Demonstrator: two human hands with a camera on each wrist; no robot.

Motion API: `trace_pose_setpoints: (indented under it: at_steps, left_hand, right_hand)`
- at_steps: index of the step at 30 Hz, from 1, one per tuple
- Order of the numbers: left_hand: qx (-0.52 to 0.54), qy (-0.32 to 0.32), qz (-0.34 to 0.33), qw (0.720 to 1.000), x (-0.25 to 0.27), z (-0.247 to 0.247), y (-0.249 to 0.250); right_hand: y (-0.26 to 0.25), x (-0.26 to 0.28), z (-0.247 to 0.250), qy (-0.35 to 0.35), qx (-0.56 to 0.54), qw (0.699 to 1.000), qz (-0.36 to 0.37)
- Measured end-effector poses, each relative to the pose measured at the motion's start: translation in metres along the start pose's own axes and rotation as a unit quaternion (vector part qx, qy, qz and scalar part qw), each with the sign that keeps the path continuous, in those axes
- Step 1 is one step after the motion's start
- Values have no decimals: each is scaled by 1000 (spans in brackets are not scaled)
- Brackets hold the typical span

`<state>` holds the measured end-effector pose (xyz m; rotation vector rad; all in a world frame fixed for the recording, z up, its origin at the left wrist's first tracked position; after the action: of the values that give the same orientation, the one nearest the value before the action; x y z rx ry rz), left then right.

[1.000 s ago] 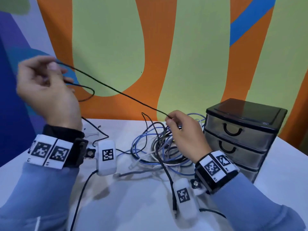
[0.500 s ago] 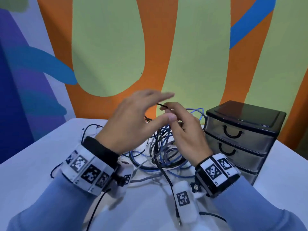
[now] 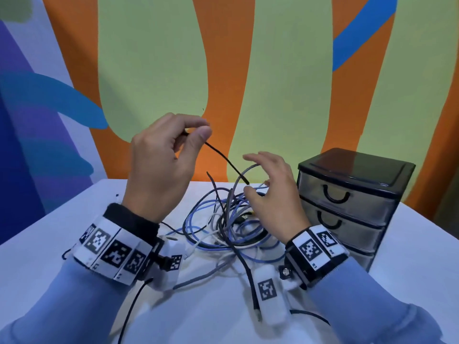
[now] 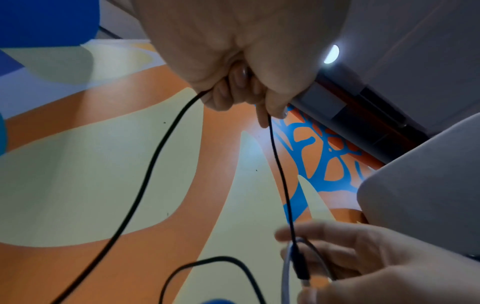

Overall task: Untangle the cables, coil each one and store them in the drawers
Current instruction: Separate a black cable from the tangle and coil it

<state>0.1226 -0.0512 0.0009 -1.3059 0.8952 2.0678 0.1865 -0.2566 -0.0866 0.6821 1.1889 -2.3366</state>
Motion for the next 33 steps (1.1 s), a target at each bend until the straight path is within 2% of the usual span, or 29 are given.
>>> trace_pose_setpoints:
  at_steps: [3,5,7,10,12,14,15,16,18,20,22,23,26,28,30,32,33]
  left_hand:
    - [-2,40,28,999,1,10,-13]
    - [36,79,62,994,1,17,-24]
    - [72,85,88,990,1,21,-31]
    - [40,18,106,993,-2,12,-38]
    - [-19,-61,108,992,-2,-1,-40]
    - [10,-109,107,988,0,-10,-37]
    - [52,-103,108,987,0,-9,-35]
    - [91,-76,110,987,-2,-3,-34]
    - [137,20,126,982,-5,16,-42]
    - [142,111,169,969,-3,37,-62]
    - [107,150,224,957,2,50,-82]
    - [77,150,244,955,4,54,-89]
    - [-32,102,269,957,6,58,-93]
    - [-102,68,254,959,4,59,-88]
    - [-158,2,240,958,2,50,-88]
    - [-193,-108,236,946,5,30,-95]
    - [-203,-174,240,933,9,17,-100]
  right_hand:
    - [4,0,4,25,8,1000,-8]
    - [4,-1,6,37,17,999,-4]
    - [1,-1,6,26,3,1000,1]
    - [-12,0,-1,-12,-54,997,45]
    - [-20,1,1,7,-60,996,69]
    - [-13,-1,3,21,-34,998,44]
    - [-5,-2,1,12,-7,1000,10]
    - [4,-2,-1,-4,21,999,-27]
    - [19,-2,-4,-31,55,995,-83]
    - [22,-1,-2,-30,76,991,-106]
    - [13,0,3,-24,111,989,-98]
    - [6,0,5,-18,123,989,-83]
    - [-29,2,6,7,115,993,14]
    - [-52,6,-4,-19,56,994,88]
    - [-65,11,-22,-97,-15,988,123]
    - [-67,17,-43,-204,-56,973,90]
    - [-64,21,-53,-255,-33,964,62]
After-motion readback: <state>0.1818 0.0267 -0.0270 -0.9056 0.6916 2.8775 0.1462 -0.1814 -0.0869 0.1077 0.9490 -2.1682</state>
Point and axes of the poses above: each hand's wrist, its own x-axis away from the middle knuckle, its own z-axis out of the back of the hand, y = z × x, the point moved 8 cm from there along -x, towards the middle knuckle, and after that the axes turned 8 degrees about -y, right-handed, at the moved point
